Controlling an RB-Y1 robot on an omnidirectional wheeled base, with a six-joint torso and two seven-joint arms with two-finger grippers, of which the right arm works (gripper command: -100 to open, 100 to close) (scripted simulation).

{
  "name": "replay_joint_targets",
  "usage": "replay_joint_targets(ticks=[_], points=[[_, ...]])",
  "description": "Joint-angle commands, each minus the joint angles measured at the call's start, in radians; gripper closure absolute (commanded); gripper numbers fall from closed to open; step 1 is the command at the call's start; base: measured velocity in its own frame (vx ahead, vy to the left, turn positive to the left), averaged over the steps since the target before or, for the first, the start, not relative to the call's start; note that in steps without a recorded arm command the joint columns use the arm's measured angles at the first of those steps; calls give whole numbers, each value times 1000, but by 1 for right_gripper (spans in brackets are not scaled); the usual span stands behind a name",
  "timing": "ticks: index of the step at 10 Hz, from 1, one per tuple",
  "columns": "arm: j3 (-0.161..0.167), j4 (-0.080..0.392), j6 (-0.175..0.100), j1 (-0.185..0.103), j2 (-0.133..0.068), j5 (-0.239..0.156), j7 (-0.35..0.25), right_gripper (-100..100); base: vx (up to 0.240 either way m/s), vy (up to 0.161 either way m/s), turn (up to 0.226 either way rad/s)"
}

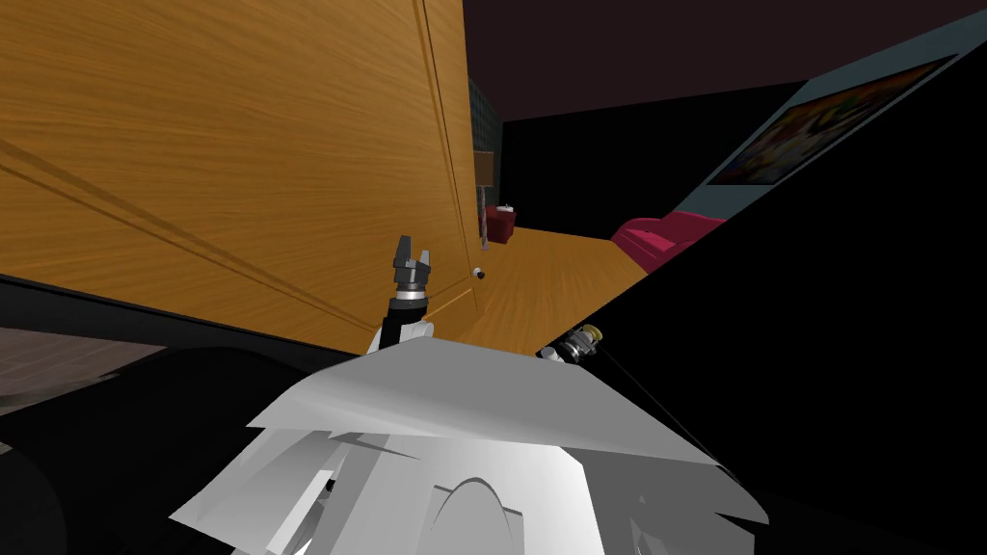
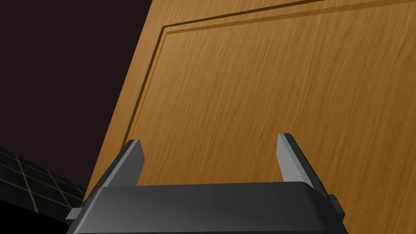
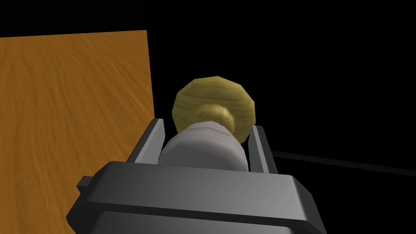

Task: Push the door open

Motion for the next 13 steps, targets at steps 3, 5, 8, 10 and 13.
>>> replay_joint_targets(ticks=[3,5,8,10,13], points=[[-78,19,4,-25,8,46,-17,100,30,-15,-5],[-117,34,13,-39,21,74,-25,100,26,-19,-1],[-187,62,28,-65,45,125,-38,100,33,-16,-11],[-243,84,41,-86,66,165,-49,100,28,-12,-8],[-295,104,53,-106,88,203,-60,100,38,-6,-12]])
